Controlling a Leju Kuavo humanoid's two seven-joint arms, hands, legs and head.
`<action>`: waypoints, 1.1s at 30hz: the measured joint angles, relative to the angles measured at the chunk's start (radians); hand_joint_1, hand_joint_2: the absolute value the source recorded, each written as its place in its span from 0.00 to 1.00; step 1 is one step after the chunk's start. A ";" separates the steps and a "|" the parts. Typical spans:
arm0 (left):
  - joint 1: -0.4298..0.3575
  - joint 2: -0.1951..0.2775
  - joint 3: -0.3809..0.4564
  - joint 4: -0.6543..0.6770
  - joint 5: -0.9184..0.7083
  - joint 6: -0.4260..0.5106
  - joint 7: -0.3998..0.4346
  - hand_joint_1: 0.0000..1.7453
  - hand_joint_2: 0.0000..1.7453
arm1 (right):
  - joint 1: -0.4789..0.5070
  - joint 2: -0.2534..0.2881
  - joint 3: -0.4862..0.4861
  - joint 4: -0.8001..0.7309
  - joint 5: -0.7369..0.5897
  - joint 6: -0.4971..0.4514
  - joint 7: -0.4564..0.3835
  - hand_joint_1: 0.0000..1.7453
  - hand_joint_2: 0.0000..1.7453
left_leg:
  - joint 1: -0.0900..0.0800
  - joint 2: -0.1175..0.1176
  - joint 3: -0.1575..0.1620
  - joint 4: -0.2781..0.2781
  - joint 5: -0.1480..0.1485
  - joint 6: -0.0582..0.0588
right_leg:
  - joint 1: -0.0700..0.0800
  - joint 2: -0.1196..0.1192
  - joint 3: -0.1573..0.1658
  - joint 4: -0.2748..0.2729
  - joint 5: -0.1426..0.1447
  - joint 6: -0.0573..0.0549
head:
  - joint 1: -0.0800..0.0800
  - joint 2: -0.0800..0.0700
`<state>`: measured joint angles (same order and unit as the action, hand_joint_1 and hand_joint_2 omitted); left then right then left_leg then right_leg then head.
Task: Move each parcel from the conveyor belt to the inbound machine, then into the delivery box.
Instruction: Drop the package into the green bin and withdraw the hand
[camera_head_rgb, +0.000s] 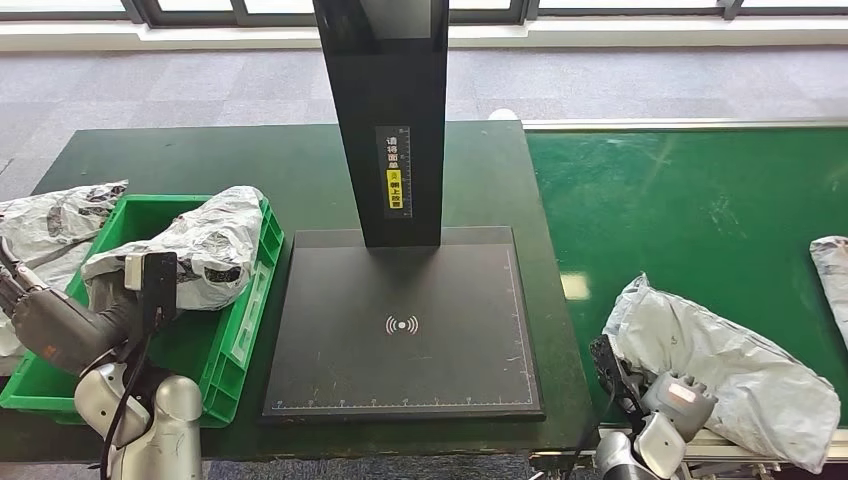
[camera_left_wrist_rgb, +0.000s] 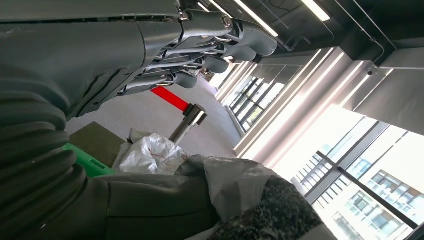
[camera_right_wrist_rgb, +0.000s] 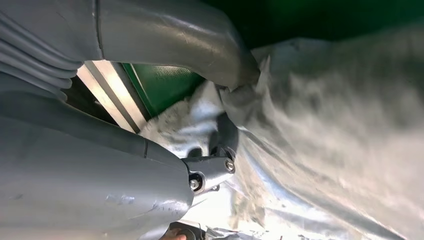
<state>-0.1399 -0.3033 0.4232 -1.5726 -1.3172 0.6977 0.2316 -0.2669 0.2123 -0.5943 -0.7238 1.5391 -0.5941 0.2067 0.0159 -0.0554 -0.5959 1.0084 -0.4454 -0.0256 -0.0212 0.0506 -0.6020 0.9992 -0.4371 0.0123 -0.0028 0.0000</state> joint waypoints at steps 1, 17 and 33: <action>0.000 0.000 0.000 0.000 0.002 0.000 -0.002 0.00 1.00 | -0.004 -0.001 0.000 0.005 -0.002 0.000 -0.005 1.00 0.00 | 0.000 0.000 0.000 0.000 0.000 0.000 | 0.000 0.000 0.000 0.000 0.000 0.000 | 0.000 0.000; 0.005 0.000 0.023 -0.009 0.040 0.000 -0.069 0.00 1.00 | -0.066 0.003 0.000 0.087 -0.228 -0.031 -0.367 1.00 0.00 | 0.000 0.000 0.000 0.000 0.000 0.000 | 0.000 0.000 0.000 0.000 0.000 0.000 | 0.000 0.000; 0.028 0.002 0.054 -0.109 0.338 0.001 -0.333 0.00 0.75 | -0.070 0.065 0.000 0.016 -0.449 -0.078 -0.599 1.00 0.00 | 0.000 -0.001 0.000 0.000 0.000 0.000 | 0.000 -0.001 0.001 0.000 0.000 0.000 | 0.000 0.000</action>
<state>-0.1120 -0.3012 0.4772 -1.6821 -0.9790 0.6985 -0.1015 -0.3366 0.2771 -0.5939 -0.7083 1.0900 -0.6720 -0.3926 0.0160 -0.0567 -0.5959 1.0084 -0.4452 -0.0257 -0.0211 0.0495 -0.6015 0.9995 -0.4370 0.0123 -0.0028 0.0000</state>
